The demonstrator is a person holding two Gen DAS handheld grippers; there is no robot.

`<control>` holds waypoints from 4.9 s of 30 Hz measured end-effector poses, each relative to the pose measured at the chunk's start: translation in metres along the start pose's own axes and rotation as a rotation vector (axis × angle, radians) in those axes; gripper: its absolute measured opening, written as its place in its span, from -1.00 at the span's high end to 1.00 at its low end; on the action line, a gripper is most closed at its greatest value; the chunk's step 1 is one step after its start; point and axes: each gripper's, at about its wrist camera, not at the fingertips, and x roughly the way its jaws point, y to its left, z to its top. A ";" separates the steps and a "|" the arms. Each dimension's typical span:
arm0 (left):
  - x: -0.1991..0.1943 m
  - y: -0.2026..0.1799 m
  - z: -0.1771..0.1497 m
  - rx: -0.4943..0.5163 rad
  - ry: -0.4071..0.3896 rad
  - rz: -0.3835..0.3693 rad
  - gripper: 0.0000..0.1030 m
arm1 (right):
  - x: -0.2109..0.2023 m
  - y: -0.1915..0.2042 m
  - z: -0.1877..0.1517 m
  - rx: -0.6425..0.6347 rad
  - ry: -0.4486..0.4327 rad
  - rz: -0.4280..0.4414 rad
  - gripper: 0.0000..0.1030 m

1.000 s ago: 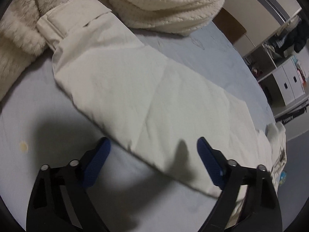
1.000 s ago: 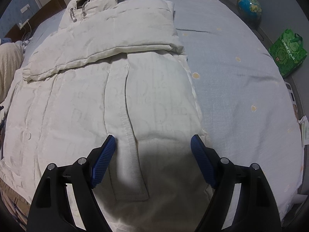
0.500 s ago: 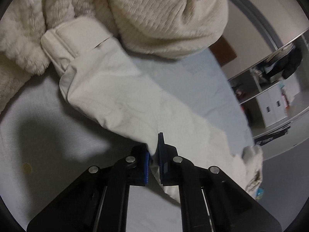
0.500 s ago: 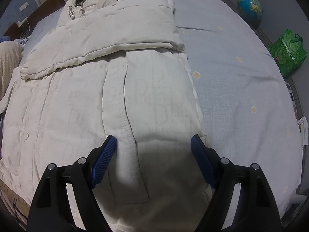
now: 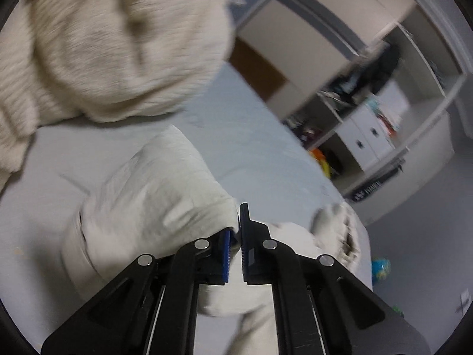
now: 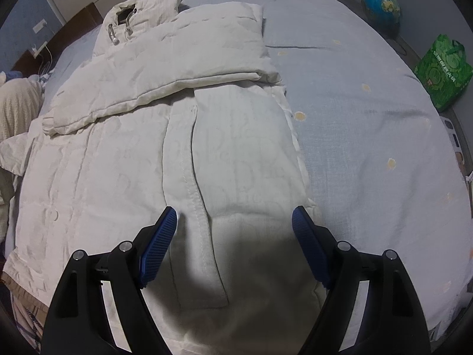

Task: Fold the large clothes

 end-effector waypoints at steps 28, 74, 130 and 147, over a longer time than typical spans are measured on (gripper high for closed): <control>0.130 -0.240 -0.217 0.466 0.422 -0.215 0.87 | -0.008 -0.013 -0.003 0.071 -0.044 0.085 -0.48; -0.001 -0.056 -0.189 0.378 0.298 0.108 -0.83 | -0.017 0.155 0.039 -0.347 -0.065 0.068 -0.48; 0.019 -0.046 -0.191 0.372 0.389 0.232 -0.87 | 0.029 0.028 0.084 0.276 -0.110 0.191 0.55; 0.055 -0.088 -0.200 0.533 0.514 0.246 -0.87 | 0.000 0.005 0.186 0.125 -0.183 0.275 -0.16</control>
